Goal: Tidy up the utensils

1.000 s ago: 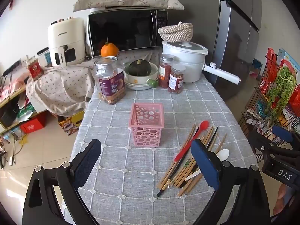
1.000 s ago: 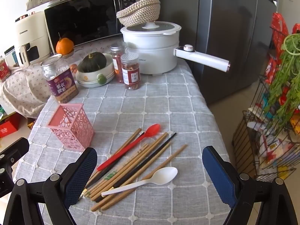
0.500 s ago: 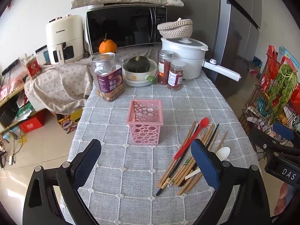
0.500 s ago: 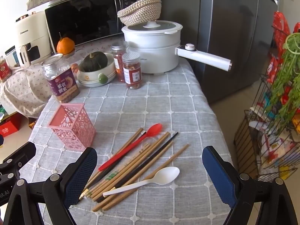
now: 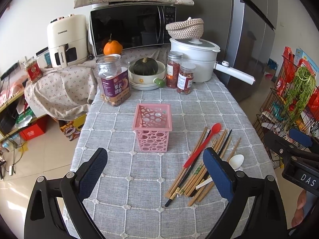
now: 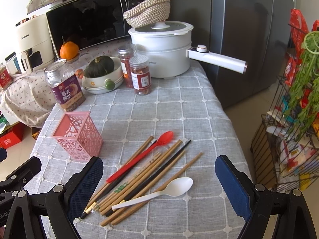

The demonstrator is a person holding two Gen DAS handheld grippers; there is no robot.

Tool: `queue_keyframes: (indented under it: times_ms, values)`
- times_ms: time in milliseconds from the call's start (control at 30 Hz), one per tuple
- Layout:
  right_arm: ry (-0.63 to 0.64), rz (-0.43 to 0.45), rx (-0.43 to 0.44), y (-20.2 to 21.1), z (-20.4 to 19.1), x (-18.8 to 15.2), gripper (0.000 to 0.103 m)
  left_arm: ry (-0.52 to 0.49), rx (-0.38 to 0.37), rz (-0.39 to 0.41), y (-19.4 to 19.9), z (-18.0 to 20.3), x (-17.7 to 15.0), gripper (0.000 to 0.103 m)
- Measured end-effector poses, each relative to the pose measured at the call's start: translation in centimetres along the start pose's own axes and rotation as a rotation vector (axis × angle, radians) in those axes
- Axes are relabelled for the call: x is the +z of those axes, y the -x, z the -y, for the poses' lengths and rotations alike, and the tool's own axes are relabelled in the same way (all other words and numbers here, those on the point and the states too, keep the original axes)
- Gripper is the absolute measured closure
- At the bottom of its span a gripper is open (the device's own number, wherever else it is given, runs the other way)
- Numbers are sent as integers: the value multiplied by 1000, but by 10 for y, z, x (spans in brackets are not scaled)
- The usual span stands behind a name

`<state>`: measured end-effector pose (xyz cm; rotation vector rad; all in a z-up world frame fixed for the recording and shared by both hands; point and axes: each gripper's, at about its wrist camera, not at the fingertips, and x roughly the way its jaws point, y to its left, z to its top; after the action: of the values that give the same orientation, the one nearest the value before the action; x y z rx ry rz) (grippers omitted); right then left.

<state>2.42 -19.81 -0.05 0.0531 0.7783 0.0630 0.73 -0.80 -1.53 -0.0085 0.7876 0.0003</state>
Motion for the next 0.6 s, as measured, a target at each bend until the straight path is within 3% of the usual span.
queue_keyframes:
  times_ms: [600]
  values:
    - [-2,-8,9,-5,-2,-1,9,-2,-8,-3,1,0,1,5]
